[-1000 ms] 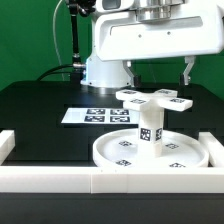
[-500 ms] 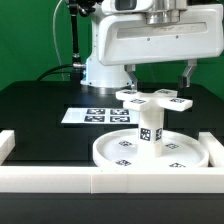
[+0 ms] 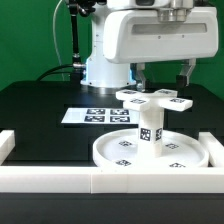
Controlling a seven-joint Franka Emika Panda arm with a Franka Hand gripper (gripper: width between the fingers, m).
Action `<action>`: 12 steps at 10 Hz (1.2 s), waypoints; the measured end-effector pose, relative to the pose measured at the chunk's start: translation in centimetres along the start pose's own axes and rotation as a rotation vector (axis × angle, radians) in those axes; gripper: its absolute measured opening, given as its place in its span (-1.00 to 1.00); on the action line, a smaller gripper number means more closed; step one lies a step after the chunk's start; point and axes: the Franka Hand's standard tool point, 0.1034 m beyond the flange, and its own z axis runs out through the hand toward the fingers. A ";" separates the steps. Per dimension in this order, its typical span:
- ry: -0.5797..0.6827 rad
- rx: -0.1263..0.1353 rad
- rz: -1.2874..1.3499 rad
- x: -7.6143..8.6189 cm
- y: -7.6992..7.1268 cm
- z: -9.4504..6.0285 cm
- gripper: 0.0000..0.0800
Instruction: Assemble round table
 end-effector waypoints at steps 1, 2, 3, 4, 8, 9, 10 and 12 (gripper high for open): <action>-0.001 -0.001 -0.047 0.0 0.0 0.0 0.62; -0.002 -0.002 -0.122 -0.1 0.1 0.0 0.62; -0.003 -0.004 -0.187 -0.1 0.2 0.0 0.62; -0.004 -0.004 -0.250 -0.2 0.3 0.0 0.62; -0.023 -0.025 -0.549 -0.2 0.4 0.4 0.62; -0.037 -0.031 -0.660 -0.3 0.4 0.6 0.62; -0.047 -0.034 -0.747 -0.4 0.6 0.7 0.62; -0.064 -0.042 -0.892 -0.6 0.8 0.7 0.62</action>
Offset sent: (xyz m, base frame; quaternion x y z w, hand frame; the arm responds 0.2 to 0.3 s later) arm 0.0000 0.0000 0.0000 0.0000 0.0000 -0.1938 0.9810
